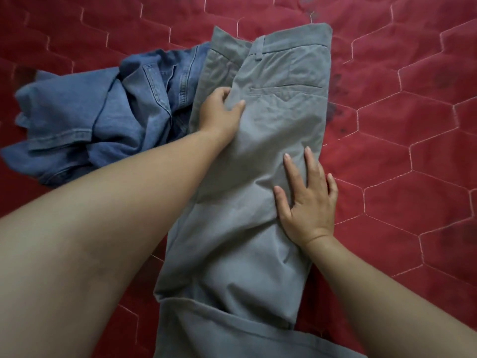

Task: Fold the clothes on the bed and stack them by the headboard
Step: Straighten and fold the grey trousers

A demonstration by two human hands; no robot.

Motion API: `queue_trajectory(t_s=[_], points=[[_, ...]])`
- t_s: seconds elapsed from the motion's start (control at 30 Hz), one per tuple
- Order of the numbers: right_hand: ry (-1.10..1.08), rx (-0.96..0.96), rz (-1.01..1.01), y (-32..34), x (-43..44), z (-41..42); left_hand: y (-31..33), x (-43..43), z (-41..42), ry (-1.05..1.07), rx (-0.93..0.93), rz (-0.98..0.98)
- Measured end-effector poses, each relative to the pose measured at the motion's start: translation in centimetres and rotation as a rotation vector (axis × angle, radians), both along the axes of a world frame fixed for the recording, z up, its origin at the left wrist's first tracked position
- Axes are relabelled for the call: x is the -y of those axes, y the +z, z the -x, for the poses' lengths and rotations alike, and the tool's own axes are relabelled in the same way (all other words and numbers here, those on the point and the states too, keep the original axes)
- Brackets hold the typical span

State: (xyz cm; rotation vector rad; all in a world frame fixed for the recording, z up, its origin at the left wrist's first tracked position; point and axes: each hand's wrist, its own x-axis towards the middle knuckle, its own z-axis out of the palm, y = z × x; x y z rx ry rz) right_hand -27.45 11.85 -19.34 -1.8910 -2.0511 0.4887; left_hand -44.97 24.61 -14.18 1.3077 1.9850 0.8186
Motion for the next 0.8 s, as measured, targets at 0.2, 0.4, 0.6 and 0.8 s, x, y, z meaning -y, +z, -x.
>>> queue_trajectory(t_s=[0.2, 0.4, 0.6, 0.8], points=[[0.021, -0.275, -0.052, 2.2, 0.6, 0.0, 4.2, -0.2, 3.7, 0.008, -0.252, -0.283], [0.089, 0.131, 0.146, 0.6, 1.6, 0.9, 1.2, 3.2, 2.6, -0.086, -0.577, 0.108], [-0.08, -0.267, 0.089, 1.6, 1.0, 0.5, -1.6, 14.5, 3.0, 0.202, -0.482, 0.229], [-0.145, -0.292, 0.151, 4.2, -1.0, -1.1, 0.1, 15.3, 2.0, -0.033, -0.191, 0.144]])
